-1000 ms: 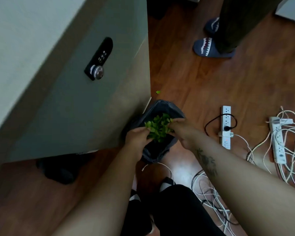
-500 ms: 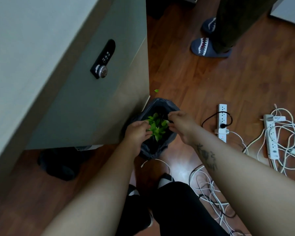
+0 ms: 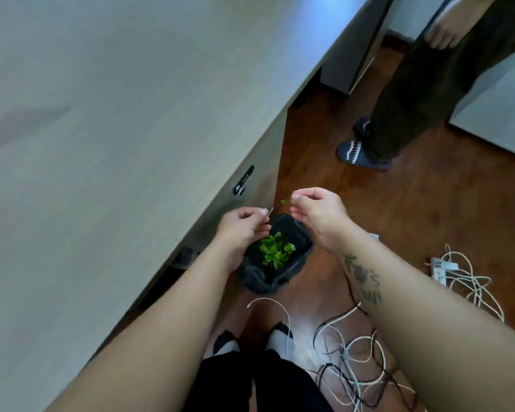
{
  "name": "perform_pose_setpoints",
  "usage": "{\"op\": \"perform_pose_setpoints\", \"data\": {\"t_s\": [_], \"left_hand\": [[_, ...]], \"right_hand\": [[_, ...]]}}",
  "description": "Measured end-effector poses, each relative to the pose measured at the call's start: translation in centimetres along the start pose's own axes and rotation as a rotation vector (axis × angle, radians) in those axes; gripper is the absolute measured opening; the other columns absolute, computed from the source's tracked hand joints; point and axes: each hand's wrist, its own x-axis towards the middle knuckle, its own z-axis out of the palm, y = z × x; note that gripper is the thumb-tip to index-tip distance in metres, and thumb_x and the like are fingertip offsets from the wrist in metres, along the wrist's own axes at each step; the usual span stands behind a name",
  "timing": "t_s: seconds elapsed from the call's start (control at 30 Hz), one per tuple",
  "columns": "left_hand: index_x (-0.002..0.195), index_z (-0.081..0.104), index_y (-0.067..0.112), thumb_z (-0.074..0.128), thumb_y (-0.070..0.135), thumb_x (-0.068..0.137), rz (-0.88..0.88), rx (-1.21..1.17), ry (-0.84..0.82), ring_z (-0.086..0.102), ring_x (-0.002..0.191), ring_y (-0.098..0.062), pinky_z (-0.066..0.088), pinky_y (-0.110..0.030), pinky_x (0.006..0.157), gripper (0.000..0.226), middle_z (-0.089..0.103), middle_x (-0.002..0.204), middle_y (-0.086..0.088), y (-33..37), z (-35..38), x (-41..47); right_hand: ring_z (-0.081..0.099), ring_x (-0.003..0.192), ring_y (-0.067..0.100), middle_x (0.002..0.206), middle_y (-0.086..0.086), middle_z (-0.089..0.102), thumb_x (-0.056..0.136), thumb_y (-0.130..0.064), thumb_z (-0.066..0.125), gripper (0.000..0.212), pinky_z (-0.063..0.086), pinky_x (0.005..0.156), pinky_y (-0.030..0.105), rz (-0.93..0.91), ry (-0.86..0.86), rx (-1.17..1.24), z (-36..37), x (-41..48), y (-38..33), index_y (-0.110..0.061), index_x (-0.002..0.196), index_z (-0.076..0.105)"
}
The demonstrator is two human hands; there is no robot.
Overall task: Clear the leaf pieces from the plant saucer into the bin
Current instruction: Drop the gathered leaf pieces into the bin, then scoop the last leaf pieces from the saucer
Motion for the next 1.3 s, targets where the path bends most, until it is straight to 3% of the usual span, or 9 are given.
{"op": "perform_pose_setpoints", "data": {"t_s": [0.23,0.5,0.7,0.83,0.9,1.0,1.07,1.17,1.3], "left_hand": [[0.089,0.065,0.006,0.066,0.012,0.089,0.164,-0.145,0.045,0.067,0.073,-0.021,0.059,-0.034,0.08,0.006,0.069,0.081,-0.01,6.3,-4.1,-5.1],[0.088,0.065,0.007,0.067,0.011,0.089,0.251,-0.284,0.26,0.066,0.069,-0.019,0.057,-0.032,0.073,0.004,0.068,0.081,-0.009,8.9,-16.1,-8.0],[0.09,0.062,0.006,0.063,0.008,0.091,0.322,-0.316,0.453,0.06,0.061,-0.014,0.058,-0.022,0.062,0.003,0.066,0.078,-0.007,9.2,-28.2,-10.7],[0.086,0.063,0.008,0.062,0.008,0.091,0.345,-0.26,0.58,0.058,0.06,-0.011,0.054,-0.021,0.06,0.005,0.066,0.076,-0.004,8.3,-36.7,-12.7],[0.084,0.065,0.008,0.065,0.01,0.088,0.349,-0.171,0.698,0.058,0.062,-0.013,0.051,-0.025,0.064,0.005,0.067,0.076,-0.004,7.8,-40.5,-13.2],[0.084,0.068,0.014,0.066,0.019,0.085,0.331,0.084,0.917,0.062,0.073,-0.013,0.049,-0.026,0.071,0.005,0.068,0.079,0.001,7.4,-46.3,-13.4],[0.091,0.067,0.018,0.062,0.023,0.086,0.307,0.304,0.954,0.063,0.085,-0.015,0.048,-0.026,0.075,0.008,0.067,0.089,0.002,7.6,-49.2,-13.0],[0.12,0.06,0.02,0.054,0.028,0.09,0.287,0.744,0.811,0.054,0.116,-0.022,0.045,-0.034,0.096,0.032,0.059,0.124,-0.003,7.6,-52.0,-11.6],[0.145,0.037,0.021,0.049,0.04,0.093,0.305,1.078,0.594,0.032,0.139,-0.025,0.033,-0.039,0.112,0.057,0.036,0.152,-0.005,6.4,-53.4,-10.2]], "right_hand": [[0.067,0.079,0.019,0.088,0.01,0.069,0.087,-0.009,0.065,0.004,0.059,0.08,0.031,-0.1,-0.136,-0.119,3.6,-3.7,-6.3,-0.012,0.087,0.068],[0.064,0.079,0.017,0.09,0.007,0.066,0.089,-0.011,0.064,0.005,0.057,0.084,0.03,-0.14,-0.368,-0.275,15.1,-7.7,-8.5,-0.01,0.094,0.064],[0.056,0.065,0.012,0.077,0.003,0.059,0.09,-0.004,0.059,0.011,0.053,0.069,0.021,-0.178,-0.543,-0.34,26.9,-11.7,-7.0,-0.012,0.083,0.061],[0.054,0.065,0.012,0.077,0.002,0.059,0.09,-0.006,0.059,0.007,0.052,0.065,0.019,-0.249,-0.642,-0.479,35.3,-15.0,-5.2,-0.011,0.088,0.063],[0.053,0.065,0.01,0.074,-0.003,0.058,0.089,-0.008,0.059,0.007,0.048,0.064,0.019,-0.349,-0.66,-0.568,38.7,-16.3,-4.5,-0.012,0.091,0.064],[0.051,0.06,-0.001,0.069,-0.01,0.055,0.087,-0.007,0.058,0.011,0.037,0.054,0.006,-0.62,-0.653,-0.628,43.8,-17.9,-3.6,-0.015,0.089,0.065],[0.057,0.072,0.005,0.077,-0.007,0.061,0.087,-0.008,0.058,0.013,0.041,0.063,0.01,-0.735,-0.66,-0.687,46.4,-18.3,-3.2,-0.017,0.092,0.066],[0.06,0.1,0.017,0.11,0.002,0.064,0.087,-0.01,0.056,0.025,0.046,0.089,0.027,-0.894,-0.743,-0.958,49.1,-18.3,-2.4,-0.014,0.109,0.067],[0.041,0.133,0.024,0.143,0.004,0.049,0.091,-0.013,0.054,0.041,0.024,0.113,0.031,-1.008,-0.858,-1.249,50.9,-18.3,-1.3,-0.015,0.132,0.055]]}}
